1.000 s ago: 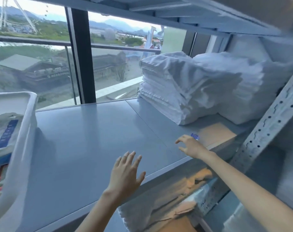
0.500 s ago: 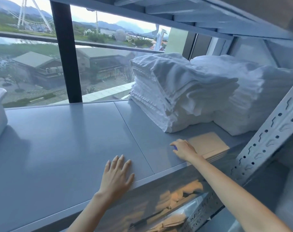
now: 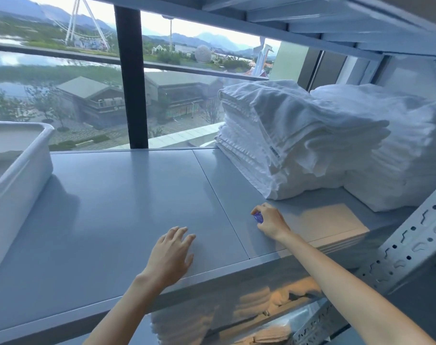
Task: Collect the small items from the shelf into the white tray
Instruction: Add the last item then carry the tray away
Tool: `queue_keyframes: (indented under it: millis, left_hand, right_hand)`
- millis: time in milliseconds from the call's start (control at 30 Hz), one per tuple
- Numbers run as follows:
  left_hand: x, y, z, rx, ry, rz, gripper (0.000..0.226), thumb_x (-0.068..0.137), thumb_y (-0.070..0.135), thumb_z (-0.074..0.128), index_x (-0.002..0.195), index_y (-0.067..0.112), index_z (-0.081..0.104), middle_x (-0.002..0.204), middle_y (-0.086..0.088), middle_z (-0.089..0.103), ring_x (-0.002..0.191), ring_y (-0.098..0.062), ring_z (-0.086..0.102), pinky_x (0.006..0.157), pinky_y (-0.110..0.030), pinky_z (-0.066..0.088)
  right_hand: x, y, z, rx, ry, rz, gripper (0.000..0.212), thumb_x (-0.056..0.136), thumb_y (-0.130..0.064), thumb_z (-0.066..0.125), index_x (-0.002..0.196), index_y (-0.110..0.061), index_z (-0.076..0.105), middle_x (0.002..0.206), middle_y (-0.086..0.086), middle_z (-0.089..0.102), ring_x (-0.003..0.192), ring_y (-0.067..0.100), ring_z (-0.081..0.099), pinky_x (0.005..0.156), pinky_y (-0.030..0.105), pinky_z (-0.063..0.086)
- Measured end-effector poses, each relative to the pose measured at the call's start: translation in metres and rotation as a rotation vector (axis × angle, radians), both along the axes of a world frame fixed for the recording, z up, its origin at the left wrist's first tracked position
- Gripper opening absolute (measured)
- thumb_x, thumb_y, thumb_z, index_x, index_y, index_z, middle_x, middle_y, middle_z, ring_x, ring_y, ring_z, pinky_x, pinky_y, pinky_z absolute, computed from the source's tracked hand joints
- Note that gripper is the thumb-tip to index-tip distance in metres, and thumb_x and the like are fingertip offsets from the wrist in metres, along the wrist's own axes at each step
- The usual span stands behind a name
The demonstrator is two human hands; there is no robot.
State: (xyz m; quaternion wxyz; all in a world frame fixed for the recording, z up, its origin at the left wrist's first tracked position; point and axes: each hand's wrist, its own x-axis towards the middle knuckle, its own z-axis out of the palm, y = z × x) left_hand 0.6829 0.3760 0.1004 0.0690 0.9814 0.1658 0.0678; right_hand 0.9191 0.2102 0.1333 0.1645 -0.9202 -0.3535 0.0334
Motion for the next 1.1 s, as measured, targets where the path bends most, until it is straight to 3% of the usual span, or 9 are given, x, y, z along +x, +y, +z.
queue_keyframes:
  millis: [267, 333, 400, 500, 633, 733, 900, 967, 1100]
  left_hand:
    - [-0.076, 0.038, 0.057, 0.043, -0.194, 0.089, 0.047, 0.094, 0.030, 0.044, 0.140, 0.021, 0.038, 0.149, -0.001, 0.033, 0.143, -0.017, 0.016, 0.114, -0.034, 0.020]
    - [-0.099, 0.047, 0.076, 0.073, -0.253, 0.117, 0.045, 0.092, 0.028, 0.048, 0.136, 0.019, 0.044, 0.145, -0.001, 0.039, 0.142, -0.018, 0.021, 0.111, -0.035, 0.025]
    - [-0.123, 0.057, 0.096, 0.127, -0.303, 0.138, 0.041, 0.089, 0.024, 0.054, 0.129, 0.015, 0.052, 0.138, -0.004, 0.049, 0.138, -0.022, 0.031, 0.107, -0.038, 0.033]
    - [-0.161, 0.073, 0.119, 0.177, -0.374, 0.170, 0.036, 0.081, 0.017, 0.066, 0.116, 0.010, 0.063, 0.124, -0.009, 0.061, 0.127, -0.027, 0.048, 0.099, -0.042, 0.044]
    - [-0.216, 0.105, 0.136, 0.215, -0.412, 0.279, 0.037, 0.078, 0.017, 0.070, 0.114, 0.009, 0.064, 0.121, -0.009, 0.063, 0.123, -0.028, 0.052, 0.095, -0.044, 0.047]
    - [-0.259, 0.136, 0.141, 0.155, -0.426, 0.379, 0.038, 0.082, 0.017, 0.066, 0.118, 0.009, 0.062, 0.125, -0.007, 0.059, 0.125, -0.026, 0.048, 0.097, -0.044, 0.045]
    - [-0.343, 0.189, 0.138, 0.152, -0.403, 0.546, 0.038, 0.080, 0.016, 0.068, 0.117, 0.009, 0.063, 0.122, -0.008, 0.062, 0.118, -0.027, 0.054, 0.096, -0.044, 0.046]
    - [-0.376, 0.210, 0.134, 0.139, -0.359, 0.597, 0.039, 0.081, 0.017, 0.067, 0.119, 0.008, 0.062, 0.122, -0.010, 0.062, 0.118, -0.028, 0.053, 0.098, -0.044, 0.045]
    - [-0.414, 0.232, 0.125, -0.039, -0.352, 0.635, 0.039, 0.088, 0.026, 0.058, 0.125, 0.013, 0.057, 0.126, -0.007, 0.059, 0.121, -0.023, 0.048, 0.103, -0.038, 0.038]
  right_hand:
    - [-0.071, 0.099, 0.030, 0.104, 0.044, 0.268, 0.038, 0.087, -0.005, 0.052, 0.125, -0.003, 0.051, 0.123, 0.014, 0.060, 0.112, 0.029, 0.057, 0.092, 0.032, 0.045]
    - [-0.096, 0.127, 0.044, 0.142, 0.057, 0.352, 0.035, 0.088, -0.005, 0.050, 0.123, -0.004, 0.051, 0.118, 0.015, 0.060, 0.102, 0.032, 0.061, 0.087, 0.036, 0.052]
    - [-0.123, 0.153, 0.063, 0.194, 0.051, 0.416, 0.033, 0.088, -0.004, 0.048, 0.120, -0.007, 0.052, 0.111, 0.015, 0.059, 0.087, 0.032, 0.065, 0.074, 0.041, 0.058]
    - [-0.163, 0.189, 0.091, 0.323, -0.019, 0.498, 0.030, 0.086, -0.001, 0.052, 0.116, -0.003, 0.054, 0.104, 0.013, 0.060, 0.074, 0.026, 0.062, 0.068, 0.039, 0.059]
    - [-0.215, 0.224, 0.121, 0.441, -0.091, 0.629, 0.026, 0.082, -0.004, 0.067, 0.106, -0.001, 0.060, 0.103, 0.012, 0.064, 0.086, 0.027, 0.064, 0.075, 0.026, 0.050]
    - [-0.253, 0.246, 0.135, 0.510, -0.078, 0.717, 0.018, 0.081, -0.004, 0.069, 0.099, 0.001, 0.065, 0.097, 0.012, 0.065, 0.086, 0.024, 0.065, 0.077, 0.025, 0.050]
    - [-0.313, 0.292, 0.142, 0.505, -0.085, 0.840, 0.020, 0.079, 0.000, 0.070, 0.099, 0.000, 0.070, 0.093, 0.015, 0.070, 0.077, 0.019, 0.062, 0.074, 0.024, 0.052]
    - [-0.334, 0.312, 0.139, 0.477, -0.105, 0.876, 0.020, 0.079, 0.000, 0.070, 0.099, -0.001, 0.070, 0.092, 0.015, 0.071, 0.075, 0.016, 0.062, 0.075, 0.030, 0.054]
    - [-0.368, 0.355, 0.130, 0.337, -0.133, 0.967, 0.018, 0.078, -0.003, 0.071, 0.096, -0.004, 0.071, 0.093, 0.014, 0.073, 0.079, 0.022, 0.068, 0.074, 0.027, 0.055]
